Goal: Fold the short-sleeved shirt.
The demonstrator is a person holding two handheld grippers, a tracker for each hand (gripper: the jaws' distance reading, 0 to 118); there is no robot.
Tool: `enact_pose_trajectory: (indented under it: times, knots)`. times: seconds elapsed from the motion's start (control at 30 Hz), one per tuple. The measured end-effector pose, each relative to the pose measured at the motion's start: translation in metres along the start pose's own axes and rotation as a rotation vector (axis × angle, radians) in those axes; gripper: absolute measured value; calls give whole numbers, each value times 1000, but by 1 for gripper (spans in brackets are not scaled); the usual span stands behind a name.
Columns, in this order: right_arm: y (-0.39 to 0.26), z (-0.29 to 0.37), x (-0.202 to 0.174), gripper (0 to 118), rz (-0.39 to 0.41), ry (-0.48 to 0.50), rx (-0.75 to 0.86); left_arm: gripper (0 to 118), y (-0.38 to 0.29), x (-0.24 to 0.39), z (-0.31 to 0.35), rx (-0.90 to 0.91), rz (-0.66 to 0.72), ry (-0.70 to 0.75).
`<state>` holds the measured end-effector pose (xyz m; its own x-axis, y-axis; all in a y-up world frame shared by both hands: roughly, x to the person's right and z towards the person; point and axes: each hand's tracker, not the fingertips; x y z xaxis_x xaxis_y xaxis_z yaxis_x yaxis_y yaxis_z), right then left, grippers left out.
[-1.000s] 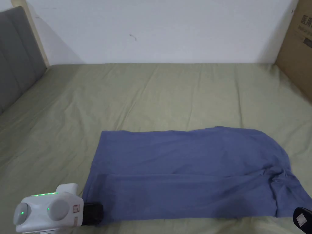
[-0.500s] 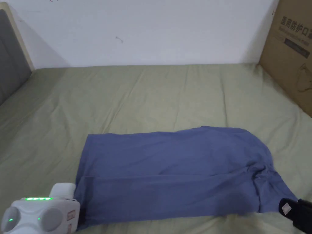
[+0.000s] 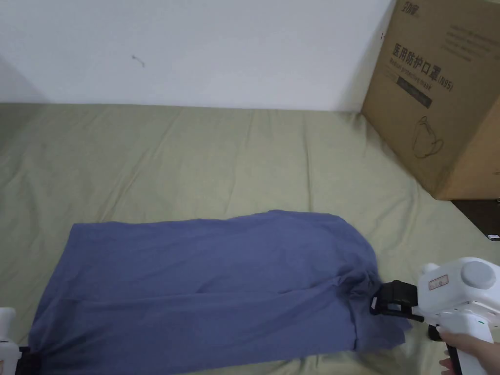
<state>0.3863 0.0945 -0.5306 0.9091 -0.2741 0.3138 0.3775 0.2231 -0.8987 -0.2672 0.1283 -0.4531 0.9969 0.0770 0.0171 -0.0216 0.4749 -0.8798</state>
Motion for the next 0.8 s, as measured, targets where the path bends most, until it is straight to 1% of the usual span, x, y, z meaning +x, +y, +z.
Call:
enact_pose_trajectory:
  times: [0.03, 0.1, 0.13, 0.17, 0.2, 0.23, 0.27, 0.3, 0.33, 0.37, 0.4, 0.43, 0.47, 0.53, 0.57, 0.63, 0.7, 0.8]
  knots:
    - [1, -7, -1, 118, 3, 19, -17, 3, 2, -1, -1, -5, 7, -4]
    - [-3, -16, -6, 115, 20, 9, -41, 3, 2, -2, -2, -10, 12, -8]
    - [-5, -19, -8, 112, 49, -30, -43, 3, 1, -1, -3, -12, 13, -8]
    - [-8, -18, -11, 112, 91, -70, -18, 3, 3, -1, -6, -15, 10, -6]
    - [-14, -14, -19, 110, 139, -95, -5, 3, 2, -1, -7, -18, 6, -3]
    - [-17, -10, -21, 109, 171, -101, 7, 3, 1, -1, -9, -21, 6, -1]
    - [-20, -4, -22, 101, 198, -115, 20, 3, 1, -1, -9, -22, 9, 0]
    - [-22, 3, -23, 91, 227, -137, 35, 3, 1, 0, -11, -23, 14, 1]
    - [-24, 11, -26, 74, 242, -119, 50, 3, 1, 0, -11, -23, 19, 2]
    - [-25, 16, -27, 24, 233, -51, 44, 3, 0, 1, -10, -22, 24, 3]
    - [-30, 21, -29, 7, 214, -23, 32, 3, -1, 1, -9, -20, 27, 3]
    - [-33, 24, -32, 7, 222, -29, 22, 3, 0, 1, -8, -17, 27, 4]
    - [-36, 28, -36, 7, 251, -39, 19, 3, 0, 0, -6, -13, 28, 3]
    - [-43, 40, -44, 7, 335, -101, 79, 3, 2, -2, 2, 2, 34, -5]
    - [-46, 48, -46, 7, 358, -104, 106, 3, 5, -3, 7, 17, 39, -11]
    - [-48, 66, -43, 7, 339, -105, 129, 3, 10, -5, 21, 42, 40, -22]
    - [-54, 85, -39, 7, 315, -91, 128, 3, 15, -5, 35, 57, 7, -20]
    - [-77, 115, -32, 7, 316, -91, 139, 3, 16, -8, 55, 51, -46, 16]
